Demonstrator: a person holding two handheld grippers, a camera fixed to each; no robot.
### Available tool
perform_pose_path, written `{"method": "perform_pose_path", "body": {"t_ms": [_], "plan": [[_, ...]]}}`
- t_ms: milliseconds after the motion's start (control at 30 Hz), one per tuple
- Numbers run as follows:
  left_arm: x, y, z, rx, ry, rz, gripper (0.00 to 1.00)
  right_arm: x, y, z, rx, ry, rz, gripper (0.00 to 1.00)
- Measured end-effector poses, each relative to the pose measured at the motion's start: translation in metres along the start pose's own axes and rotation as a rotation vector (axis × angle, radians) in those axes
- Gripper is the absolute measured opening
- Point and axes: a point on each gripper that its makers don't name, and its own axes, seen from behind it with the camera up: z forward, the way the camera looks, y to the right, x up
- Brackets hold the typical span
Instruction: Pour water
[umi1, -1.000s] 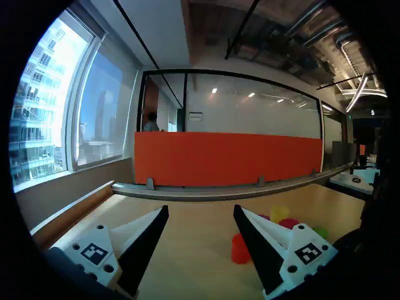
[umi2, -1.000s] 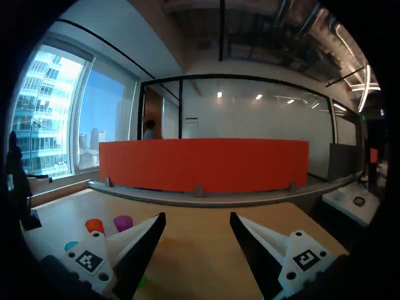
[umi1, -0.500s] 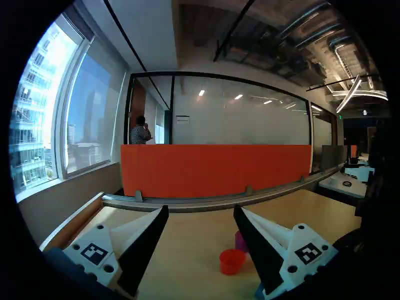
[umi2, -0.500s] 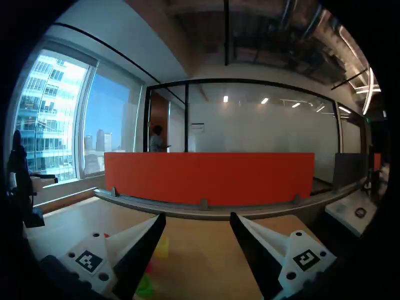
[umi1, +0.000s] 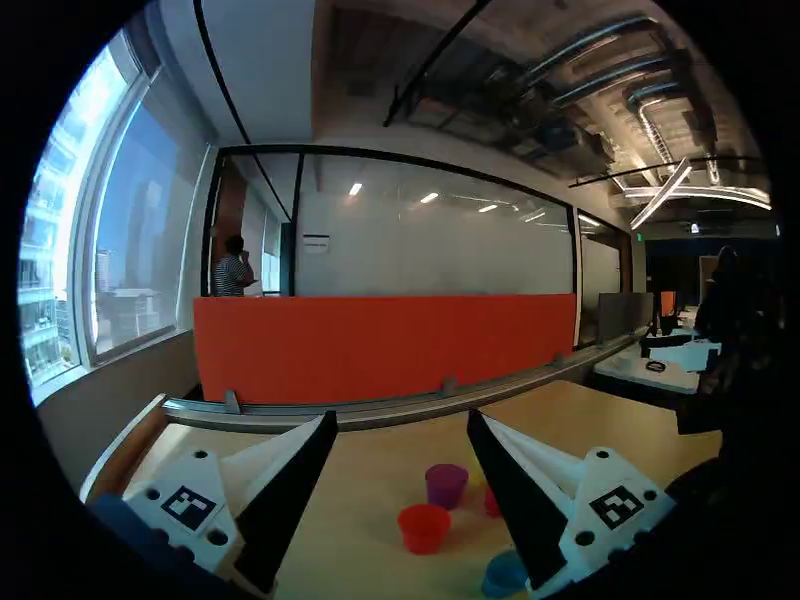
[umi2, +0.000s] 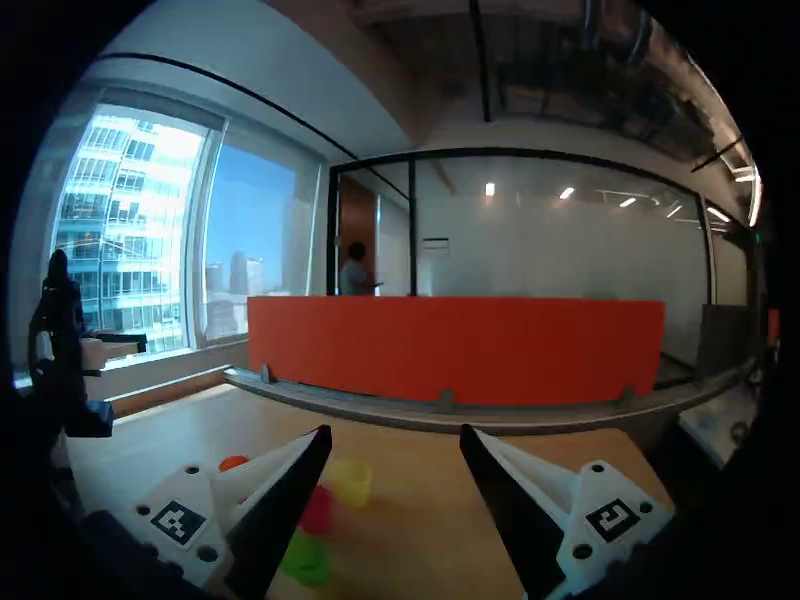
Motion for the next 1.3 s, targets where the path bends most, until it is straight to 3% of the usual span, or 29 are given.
{"method": "perform_pose_path", "body": {"t_ms": [300,467,600,900,1300], "plan": [[-0.002,0.025,-0.004,-0.130,-0.004,0.019,0.96,0.006,-0.041,-0.004,0.183,0.008,-0.004,0.99],[-0.002,0.039,-0.009,-0.197,-0.009,-0.005,0.96,0.014,-0.058,-0.007,0.250,0.019,-0.013,0.99],[-0.002,0.043,-0.011,-0.229,-0.009,-0.020,0.97,0.015,-0.065,-0.008,0.266,0.015,-0.036,0.99],[-0.013,0.047,-0.013,-0.264,-0.041,0.018,0.96,0.003,-0.070,-0.007,0.282,-0.033,-0.057,0.99],[-0.038,0.058,-0.018,-0.335,-0.116,0.029,0.97,-0.016,-0.071,-0.007,0.303,-0.112,-0.060,0.99]]}}
